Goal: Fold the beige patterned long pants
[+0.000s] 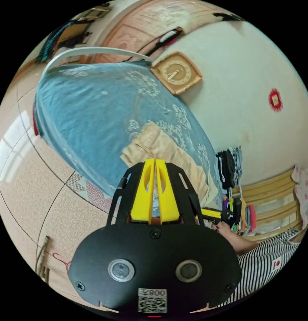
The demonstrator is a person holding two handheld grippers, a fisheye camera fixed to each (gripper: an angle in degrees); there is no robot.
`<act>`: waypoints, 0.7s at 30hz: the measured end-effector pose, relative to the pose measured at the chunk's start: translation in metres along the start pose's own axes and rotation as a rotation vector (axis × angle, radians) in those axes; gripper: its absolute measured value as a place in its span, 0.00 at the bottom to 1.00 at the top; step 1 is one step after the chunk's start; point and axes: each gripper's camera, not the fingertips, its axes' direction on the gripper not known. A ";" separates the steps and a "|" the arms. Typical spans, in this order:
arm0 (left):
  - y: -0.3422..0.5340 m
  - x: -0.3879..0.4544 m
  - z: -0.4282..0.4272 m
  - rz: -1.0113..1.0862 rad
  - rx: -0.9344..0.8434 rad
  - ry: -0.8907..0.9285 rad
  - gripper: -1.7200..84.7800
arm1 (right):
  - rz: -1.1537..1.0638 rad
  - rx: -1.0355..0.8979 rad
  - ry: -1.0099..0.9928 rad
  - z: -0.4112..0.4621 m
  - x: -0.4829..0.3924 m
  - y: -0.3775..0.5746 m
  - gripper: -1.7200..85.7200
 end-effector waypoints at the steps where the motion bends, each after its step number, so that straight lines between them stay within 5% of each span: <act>1: 0.003 0.015 0.008 0.031 -0.015 0.019 0.03 | 0.015 0.009 -0.009 -0.001 0.006 0.003 0.05; 4: 0.020 0.086 0.069 0.175 -0.179 0.105 0.02 | 0.037 0.016 -0.016 -0.005 0.019 0.008 0.05; 8: 0.044 0.146 0.142 0.325 -0.402 -0.092 0.02 | 0.049 0.025 -0.023 -0.014 0.033 0.016 0.05; 17: 0.041 0.232 0.157 0.378 -0.430 -0.129 0.02 | 0.242 0.209 -0.185 -0.065 0.115 0.066 0.02; 21: 0.039 0.292 0.157 0.439 -0.381 -0.170 0.02 | 0.329 0.181 -0.106 -0.060 0.156 0.088 0.02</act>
